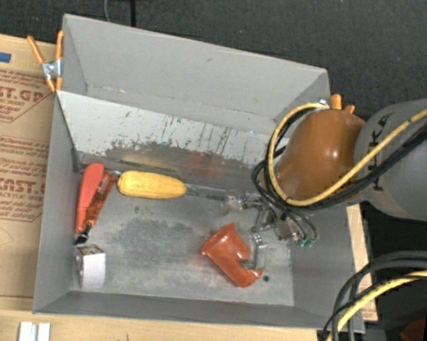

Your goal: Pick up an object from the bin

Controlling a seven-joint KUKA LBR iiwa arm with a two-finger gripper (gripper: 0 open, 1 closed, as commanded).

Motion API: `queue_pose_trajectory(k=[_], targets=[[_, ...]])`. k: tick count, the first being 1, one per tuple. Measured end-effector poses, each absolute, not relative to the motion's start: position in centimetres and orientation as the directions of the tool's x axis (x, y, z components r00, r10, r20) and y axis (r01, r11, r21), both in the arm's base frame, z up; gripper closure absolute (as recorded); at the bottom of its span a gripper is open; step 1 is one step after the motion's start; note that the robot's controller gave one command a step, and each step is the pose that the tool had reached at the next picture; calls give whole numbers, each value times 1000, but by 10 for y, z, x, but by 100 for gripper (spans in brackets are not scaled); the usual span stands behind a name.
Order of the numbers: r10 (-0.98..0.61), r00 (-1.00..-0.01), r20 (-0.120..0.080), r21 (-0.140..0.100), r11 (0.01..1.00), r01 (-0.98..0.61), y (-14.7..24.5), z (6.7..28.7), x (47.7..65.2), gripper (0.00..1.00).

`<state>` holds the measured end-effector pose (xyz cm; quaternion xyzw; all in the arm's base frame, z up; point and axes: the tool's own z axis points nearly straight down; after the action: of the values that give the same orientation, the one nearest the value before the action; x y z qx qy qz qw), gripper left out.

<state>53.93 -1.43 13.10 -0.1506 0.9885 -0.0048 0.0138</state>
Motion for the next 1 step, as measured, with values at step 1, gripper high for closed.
queue_pose_trajectory(k=[1], targets=[[-541,-841,-21,-25,841,-540,50,108,507,100]])
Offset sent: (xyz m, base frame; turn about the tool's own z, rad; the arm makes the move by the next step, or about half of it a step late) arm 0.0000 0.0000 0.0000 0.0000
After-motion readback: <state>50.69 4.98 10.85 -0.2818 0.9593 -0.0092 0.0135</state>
